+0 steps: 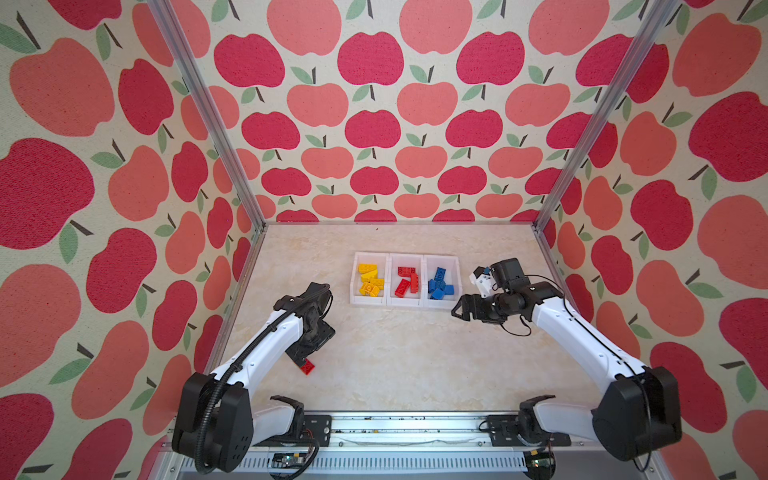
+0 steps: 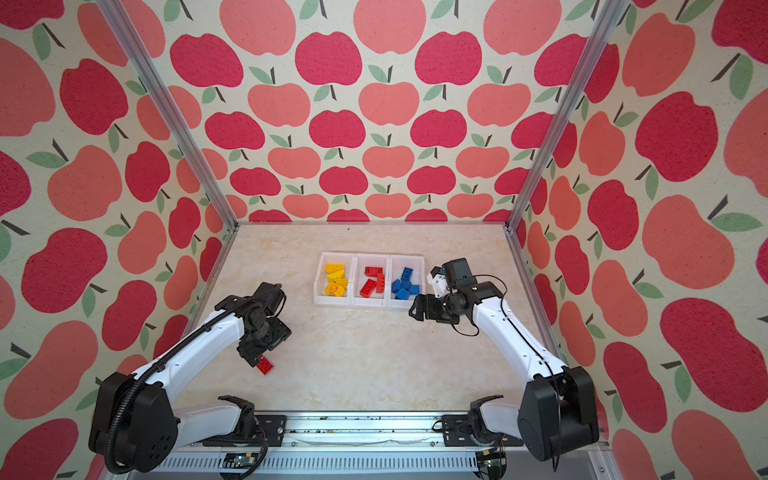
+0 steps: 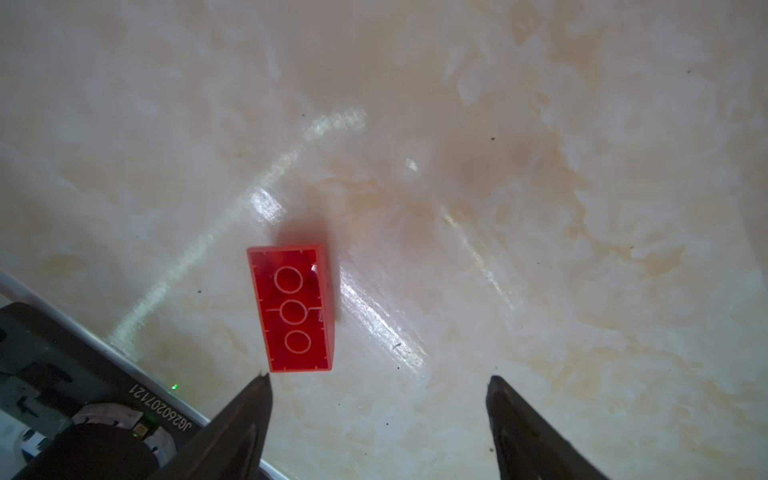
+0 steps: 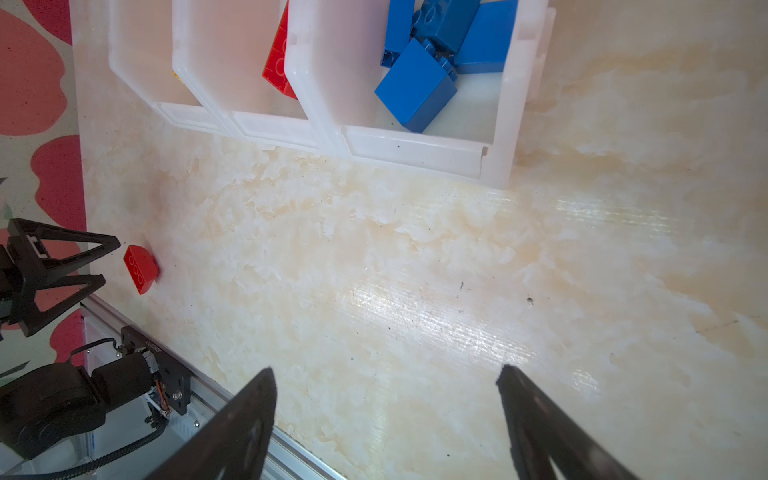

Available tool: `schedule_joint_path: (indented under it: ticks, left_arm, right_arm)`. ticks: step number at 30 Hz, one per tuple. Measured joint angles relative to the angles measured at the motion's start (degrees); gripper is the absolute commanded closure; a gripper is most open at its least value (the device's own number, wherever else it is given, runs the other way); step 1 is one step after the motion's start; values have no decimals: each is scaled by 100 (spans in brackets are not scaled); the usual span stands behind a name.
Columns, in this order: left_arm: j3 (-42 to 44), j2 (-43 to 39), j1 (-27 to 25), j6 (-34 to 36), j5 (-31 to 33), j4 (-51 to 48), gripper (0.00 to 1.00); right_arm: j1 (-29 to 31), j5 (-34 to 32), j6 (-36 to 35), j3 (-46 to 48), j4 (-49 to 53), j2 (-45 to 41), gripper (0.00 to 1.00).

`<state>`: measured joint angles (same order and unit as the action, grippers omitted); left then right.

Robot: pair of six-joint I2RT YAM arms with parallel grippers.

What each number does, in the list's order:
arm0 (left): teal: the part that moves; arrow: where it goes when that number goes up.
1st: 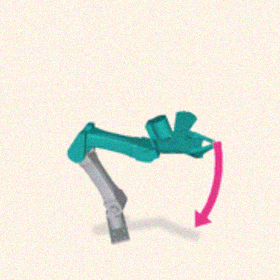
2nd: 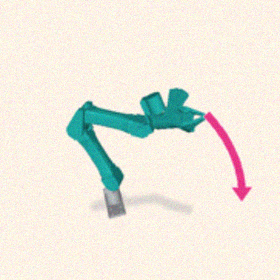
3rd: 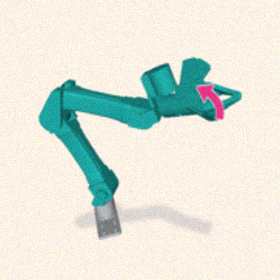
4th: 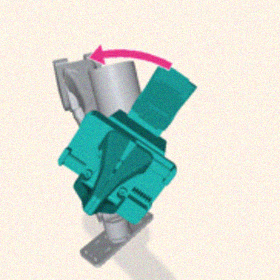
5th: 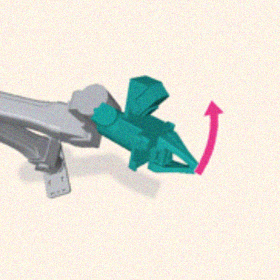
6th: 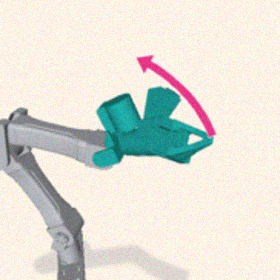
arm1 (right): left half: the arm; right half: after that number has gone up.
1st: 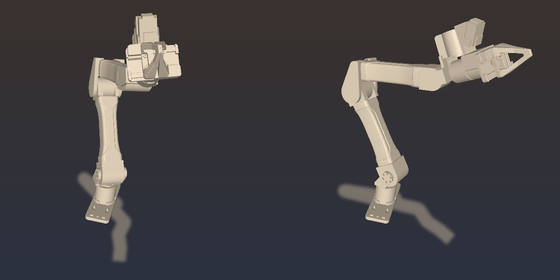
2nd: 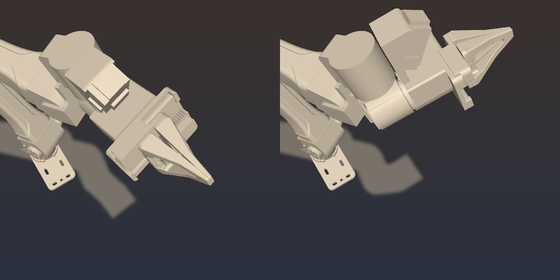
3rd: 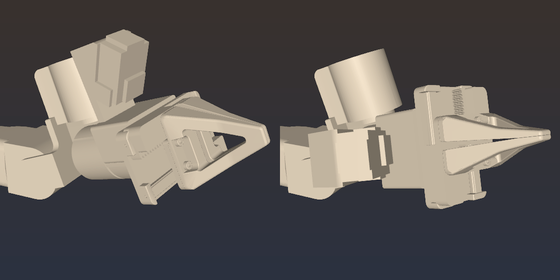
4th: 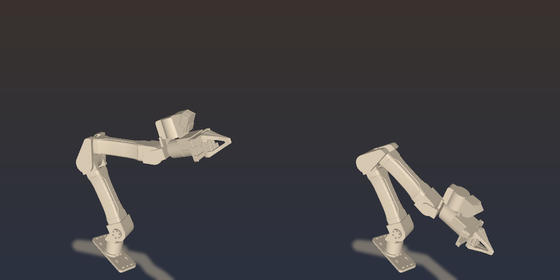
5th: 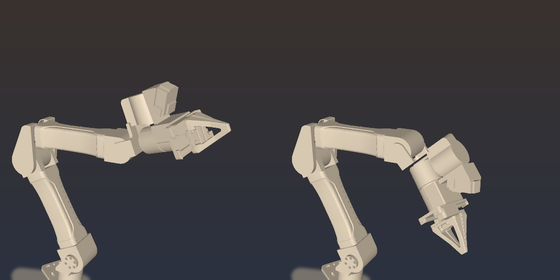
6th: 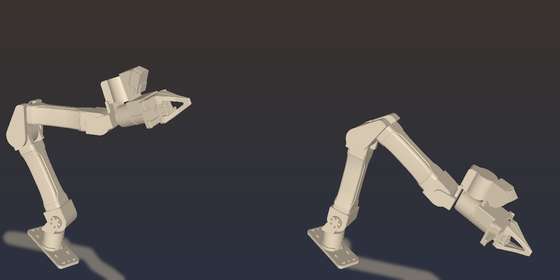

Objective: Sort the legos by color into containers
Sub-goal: 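Move the left gripper back down over the red curved brick on the table, then close the left gripper on the red curved brick and lift it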

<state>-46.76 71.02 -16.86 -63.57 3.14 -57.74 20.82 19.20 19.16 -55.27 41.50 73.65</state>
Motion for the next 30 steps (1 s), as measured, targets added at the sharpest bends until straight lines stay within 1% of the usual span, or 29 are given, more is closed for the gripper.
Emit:
schedule_joint_path:
  ticks: [11,19,22,30]
  left_arm:
    - [619,-26,374,2,-105,37,21]
    - [1078,-118,723,48,-118,400,28]
    - [1207,-118,811,85,-125,568,34]
    - [1276,-37,855,164,-166,839,59]
  right_arm:
    - [0,-2,0,-74,2,63,14]
    - [0,-2,0,-177,7,109,14]
    - [0,-2,0,-236,4,151,14]
    - [0,-4,0,-297,4,179,14]
